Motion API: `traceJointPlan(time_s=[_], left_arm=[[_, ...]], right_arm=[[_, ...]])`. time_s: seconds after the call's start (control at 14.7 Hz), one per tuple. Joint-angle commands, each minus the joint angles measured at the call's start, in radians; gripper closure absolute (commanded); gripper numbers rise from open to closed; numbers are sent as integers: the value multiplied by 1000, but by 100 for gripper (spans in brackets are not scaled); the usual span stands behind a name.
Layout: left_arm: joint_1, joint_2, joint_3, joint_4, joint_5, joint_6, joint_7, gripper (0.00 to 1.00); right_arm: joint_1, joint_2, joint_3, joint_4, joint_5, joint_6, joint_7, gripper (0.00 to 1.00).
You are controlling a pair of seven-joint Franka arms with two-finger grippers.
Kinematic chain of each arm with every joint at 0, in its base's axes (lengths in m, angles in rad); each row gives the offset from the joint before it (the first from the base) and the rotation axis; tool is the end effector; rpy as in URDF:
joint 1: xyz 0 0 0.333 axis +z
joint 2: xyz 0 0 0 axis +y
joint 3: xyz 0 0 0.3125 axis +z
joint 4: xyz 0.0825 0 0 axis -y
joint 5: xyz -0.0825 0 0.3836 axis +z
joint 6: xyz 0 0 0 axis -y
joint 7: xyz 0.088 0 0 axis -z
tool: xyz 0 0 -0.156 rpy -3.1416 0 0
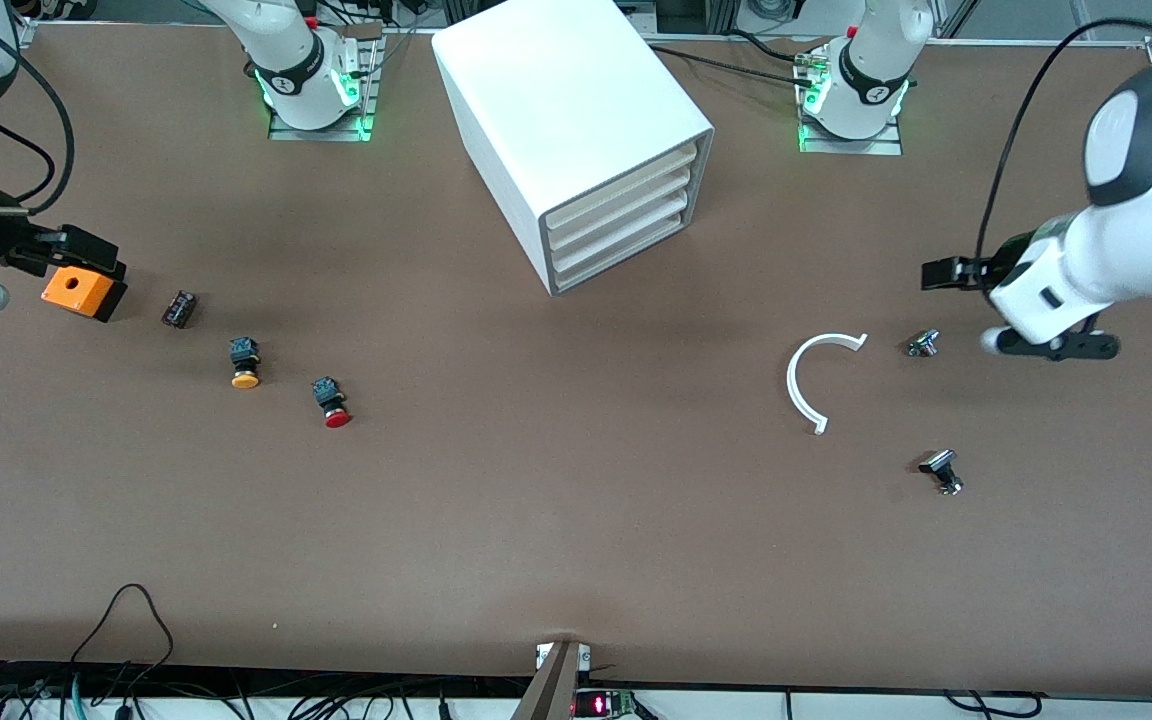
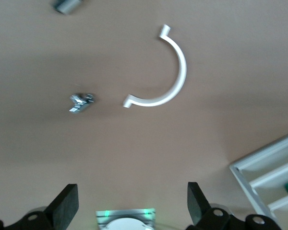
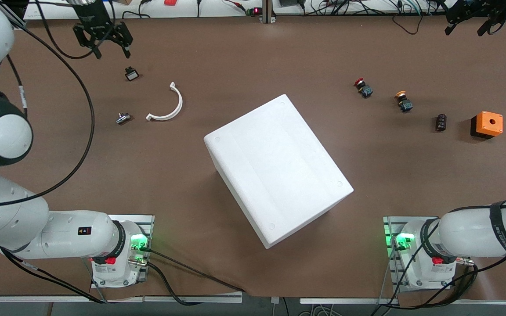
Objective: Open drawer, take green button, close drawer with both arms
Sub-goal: 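Move the left gripper toward the bottom drawer front of the cabinet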
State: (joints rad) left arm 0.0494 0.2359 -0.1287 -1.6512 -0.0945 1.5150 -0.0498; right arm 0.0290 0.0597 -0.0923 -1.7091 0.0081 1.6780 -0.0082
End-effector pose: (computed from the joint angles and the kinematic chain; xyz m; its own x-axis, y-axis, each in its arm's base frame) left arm 0.5662 -0.0561 0.4015 0.9296 -0.0372 -0.3668 0.0002 -0.9948 0.1014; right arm 0.5658 -0.0338 0.4823 0.9943 -0.0560 -0.0904 -0.0565 -0.9984 -0.0032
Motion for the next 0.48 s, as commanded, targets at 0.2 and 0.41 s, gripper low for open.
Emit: traceJointPlan(time_s=[0.2, 0.41], left_arm=[[-25, 256, -37, -34, -344, -12, 27, 0], [-66, 296, -89, -178, -460, 86, 76, 0]], right_arm=[[11, 51, 8, 32, 76, -6, 0, 0], [48, 87, 11, 32, 136, 8, 5, 0]])
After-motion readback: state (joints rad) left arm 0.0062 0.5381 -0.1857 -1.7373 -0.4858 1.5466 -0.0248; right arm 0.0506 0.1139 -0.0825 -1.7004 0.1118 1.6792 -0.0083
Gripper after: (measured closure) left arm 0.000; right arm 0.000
